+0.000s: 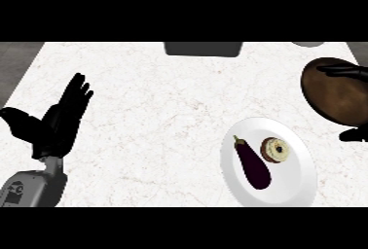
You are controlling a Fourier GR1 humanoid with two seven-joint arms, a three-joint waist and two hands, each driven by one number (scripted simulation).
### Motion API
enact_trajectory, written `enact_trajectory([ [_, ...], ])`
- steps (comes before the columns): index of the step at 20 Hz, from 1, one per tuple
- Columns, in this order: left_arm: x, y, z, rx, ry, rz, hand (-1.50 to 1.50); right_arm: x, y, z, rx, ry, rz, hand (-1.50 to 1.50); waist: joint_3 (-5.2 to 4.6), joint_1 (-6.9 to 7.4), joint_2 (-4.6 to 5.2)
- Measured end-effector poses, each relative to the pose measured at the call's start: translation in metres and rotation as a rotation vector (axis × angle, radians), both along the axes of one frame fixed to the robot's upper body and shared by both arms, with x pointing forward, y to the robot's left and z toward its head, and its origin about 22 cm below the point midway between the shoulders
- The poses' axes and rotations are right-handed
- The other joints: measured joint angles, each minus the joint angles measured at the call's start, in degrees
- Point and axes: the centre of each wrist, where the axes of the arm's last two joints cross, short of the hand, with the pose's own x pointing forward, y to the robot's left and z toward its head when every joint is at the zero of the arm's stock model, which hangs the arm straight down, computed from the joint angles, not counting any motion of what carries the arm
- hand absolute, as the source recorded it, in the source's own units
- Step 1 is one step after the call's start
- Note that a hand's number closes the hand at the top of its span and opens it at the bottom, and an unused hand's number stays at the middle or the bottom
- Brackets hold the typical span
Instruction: Pick the cupcake from the plate and place it in the pan
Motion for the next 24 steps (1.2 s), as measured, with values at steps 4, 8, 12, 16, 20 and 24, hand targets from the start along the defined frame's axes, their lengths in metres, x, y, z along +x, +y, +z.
enact_trajectory([
  [4, 0.002, 0.006, 0.000, -0.001, 0.007, 0.003, 0.00, 0.009, 0.019, 0.009, -0.169, -0.057, 0.054, -1.50, -0.09, -0.18, -0.16],
  [8, 0.001, 0.007, 0.003, -0.005, 0.004, 0.005, 0.00, 0.021, 0.042, 0.011, -0.321, -0.089, 0.110, -1.50, -0.12, -0.18, -0.26],
  [12, -0.001, 0.010, 0.002, 0.000, 0.008, 0.011, 0.00, 0.021, 0.070, 0.000, -0.507, -0.071, 0.186, -1.50, -0.18, -0.64, -0.47],
  [16, -0.002, 0.007, -0.003, -0.002, 0.010, 0.024, 0.00, 0.016, 0.079, -0.008, -0.695, -0.037, 0.244, -1.50, -0.19, -1.11, -0.54],
  [20, 0.001, 0.008, -0.002, -0.001, 0.008, 0.036, 0.00, 0.008, 0.082, -0.011, -0.782, -0.056, 0.284, -1.50, -0.18, -1.74, -0.63],
  [24, -0.001, 0.012, -0.004, -0.002, 0.009, 0.036, 0.00, -0.001, 0.084, -0.020, -0.856, -0.110, 0.301, -1.50, -0.17, -2.01, -0.70],
])
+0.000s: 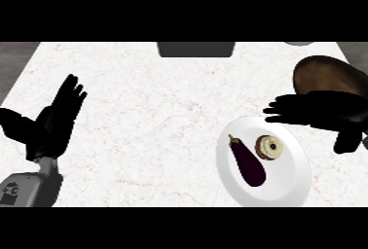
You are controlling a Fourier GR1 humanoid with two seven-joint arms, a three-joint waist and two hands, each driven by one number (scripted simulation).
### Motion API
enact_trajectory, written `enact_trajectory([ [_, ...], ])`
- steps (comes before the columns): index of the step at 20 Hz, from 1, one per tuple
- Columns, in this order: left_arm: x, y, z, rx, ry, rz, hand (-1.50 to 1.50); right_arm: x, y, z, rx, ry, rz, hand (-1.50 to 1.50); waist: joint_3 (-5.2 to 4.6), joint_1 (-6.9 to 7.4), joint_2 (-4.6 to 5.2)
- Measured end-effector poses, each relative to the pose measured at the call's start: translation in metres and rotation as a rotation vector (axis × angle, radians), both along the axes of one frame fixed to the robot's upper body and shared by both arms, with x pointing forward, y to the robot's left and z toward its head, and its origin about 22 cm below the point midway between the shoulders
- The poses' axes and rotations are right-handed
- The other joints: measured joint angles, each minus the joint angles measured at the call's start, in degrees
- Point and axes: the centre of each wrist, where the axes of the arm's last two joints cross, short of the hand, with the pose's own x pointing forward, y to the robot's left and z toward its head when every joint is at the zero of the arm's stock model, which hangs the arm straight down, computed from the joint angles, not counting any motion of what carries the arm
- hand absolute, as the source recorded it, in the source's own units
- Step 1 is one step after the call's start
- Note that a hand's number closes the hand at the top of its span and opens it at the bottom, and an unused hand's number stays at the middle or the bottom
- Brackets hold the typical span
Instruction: Pick the cupcake from the plate and place it in the pan
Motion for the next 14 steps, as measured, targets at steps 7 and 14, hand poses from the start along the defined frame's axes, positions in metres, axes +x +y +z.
enact_trajectory([
  [7, -0.008, 0.003, 0.004, 0.000, 0.000, 0.009, 0.00, -0.019, 0.006, 0.000, -0.046, -0.095, 0.012, -1.50, 0.02, -0.30, -0.10],
  [14, -0.010, 0.007, 0.000, 0.006, 0.005, 0.007, 0.00, -0.037, 0.031, 0.000, -0.029, -0.090, 0.016, -1.50, 0.00, -0.25, -0.08],
])
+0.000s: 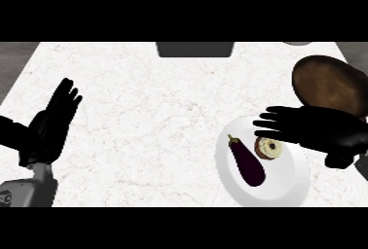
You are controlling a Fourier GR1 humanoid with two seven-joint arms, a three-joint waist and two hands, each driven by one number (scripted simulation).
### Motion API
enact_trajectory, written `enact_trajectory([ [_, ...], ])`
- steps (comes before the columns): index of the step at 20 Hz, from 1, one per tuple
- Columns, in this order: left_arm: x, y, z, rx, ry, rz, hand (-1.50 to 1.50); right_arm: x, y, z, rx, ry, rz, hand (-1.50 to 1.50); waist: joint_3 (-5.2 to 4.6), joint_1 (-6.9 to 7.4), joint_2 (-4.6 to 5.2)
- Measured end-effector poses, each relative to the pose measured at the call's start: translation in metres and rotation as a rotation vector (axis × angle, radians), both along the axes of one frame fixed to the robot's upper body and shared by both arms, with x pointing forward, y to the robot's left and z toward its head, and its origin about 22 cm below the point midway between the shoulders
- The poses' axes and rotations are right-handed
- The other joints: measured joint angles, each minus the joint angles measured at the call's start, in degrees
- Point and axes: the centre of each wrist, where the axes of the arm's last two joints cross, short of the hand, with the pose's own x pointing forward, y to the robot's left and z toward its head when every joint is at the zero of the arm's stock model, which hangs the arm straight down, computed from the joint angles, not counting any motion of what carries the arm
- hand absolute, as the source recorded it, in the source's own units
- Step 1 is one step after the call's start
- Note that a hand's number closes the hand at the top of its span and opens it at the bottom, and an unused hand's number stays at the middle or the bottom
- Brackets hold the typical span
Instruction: Pick the cupcake from the plate and place it in the pan
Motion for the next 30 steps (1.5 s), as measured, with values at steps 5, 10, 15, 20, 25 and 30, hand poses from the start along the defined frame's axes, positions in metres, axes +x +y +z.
enact_trajectory([
  [5, 0.003, -0.009, -0.003, 0.003, 0.000, -0.002, 0.00, -0.005, 0.009, -0.010, -0.053, -0.018, -0.035, -1.50, 0.02, 0.07, 0.06],
  [10, 0.007, -0.007, -0.003, 0.000, -0.006, -0.006, 0.00, -0.002, 0.018, -0.032, -0.065, -0.029, -0.068, -1.50, 0.02, 0.21, 0.11],
  [15, 0.008, -0.012, 0.002, -0.008, -0.004, -0.003, 0.00, 0.006, 0.031, -0.045, -0.075, -0.016, -0.065, -1.50, 0.02, 0.28, 0.11],
  [20, 0.005, -0.010, 0.002, -0.006, -0.008, -0.004, 0.00, 0.010, 0.031, -0.063, -0.101, -0.009, -0.068, -1.50, 0.02, 0.32, 0.12],
  [25, 0.012, -0.013, 0.005, -0.001, -0.008, -0.003, 0.00, 0.016, 0.034, -0.079, -0.085, 0.003, -0.065, -1.50, 0.03, 0.29, 0.14],
  [30, 0.008, -0.013, 0.007, -0.005, -0.007, -0.011, 0.00, 0.025, 0.038, -0.093, -0.073, 0.026, -0.068, -1.50, 0.02, 0.36, 0.13],
])
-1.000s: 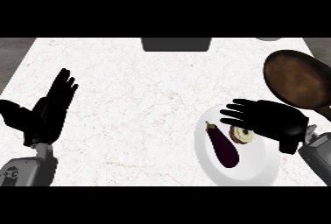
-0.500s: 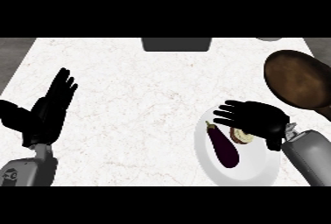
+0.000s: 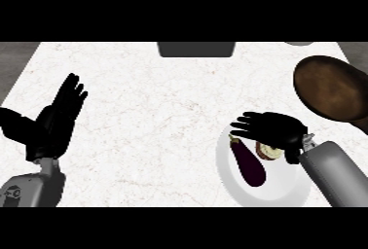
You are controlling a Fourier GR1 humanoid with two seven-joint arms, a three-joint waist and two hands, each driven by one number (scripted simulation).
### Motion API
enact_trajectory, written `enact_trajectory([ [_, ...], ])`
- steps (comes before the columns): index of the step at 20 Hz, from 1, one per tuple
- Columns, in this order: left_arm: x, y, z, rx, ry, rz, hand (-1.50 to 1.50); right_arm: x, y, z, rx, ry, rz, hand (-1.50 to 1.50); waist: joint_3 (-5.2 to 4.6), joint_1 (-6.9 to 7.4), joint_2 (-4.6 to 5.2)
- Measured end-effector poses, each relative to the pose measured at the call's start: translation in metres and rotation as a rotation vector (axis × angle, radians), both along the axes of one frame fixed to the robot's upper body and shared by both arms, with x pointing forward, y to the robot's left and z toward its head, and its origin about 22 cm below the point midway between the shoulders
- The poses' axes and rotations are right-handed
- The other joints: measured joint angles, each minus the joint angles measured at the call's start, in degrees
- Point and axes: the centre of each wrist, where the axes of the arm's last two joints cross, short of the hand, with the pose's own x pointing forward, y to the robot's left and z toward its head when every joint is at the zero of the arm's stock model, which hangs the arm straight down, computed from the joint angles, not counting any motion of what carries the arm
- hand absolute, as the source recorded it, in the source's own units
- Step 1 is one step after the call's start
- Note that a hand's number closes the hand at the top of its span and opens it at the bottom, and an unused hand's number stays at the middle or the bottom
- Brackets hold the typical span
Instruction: Pick the cupcake from the plate and place it in the pan
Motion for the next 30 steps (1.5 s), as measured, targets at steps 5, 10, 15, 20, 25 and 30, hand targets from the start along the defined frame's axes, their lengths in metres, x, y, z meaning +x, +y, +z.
enact_trajectory([
  [5, 0.002, 0.000, -0.005, 0.002, 0.002, 0.006, 0.00, 0.001, 0.013, -0.017, -0.022, 0.031, 0.010, 1.50, -0.03, -0.06, -0.02],
  [10, -0.001, 0.002, -0.004, 0.003, 0.006, 0.003, 0.00, 0.000, 0.014, -0.024, 0.025, 0.014, 0.080, 1.50, -0.09, 0.01, -0.22],
  [15, 0.000, 0.011, -0.009, 0.004, 0.005, 0.001, 0.00, 0.003, 0.013, -0.031, 0.066, 0.015, 0.105, 1.50, -0.18, 0.01, -0.35],
  [20, -0.001, 0.008, -0.013, 0.003, 0.009, -0.001, 0.00, 0.005, 0.009, -0.034, 0.111, 0.034, 0.025, 1.50, -0.17, -0.09, -0.39],
  [25, -0.004, 0.014, -0.011, 0.001, 0.010, 0.026, 0.00, -0.003, -0.011, -0.044, 0.174, 0.049, -0.361, 1.50, -0.22, -1.50, -0.78],
  [30, -0.006, 0.016, -0.010, -0.004, 0.013, 0.031, 0.00, -0.015, -0.015, -0.022, 0.256, -0.095, -0.589, 1.50, -0.11, -2.00, -0.70],
])
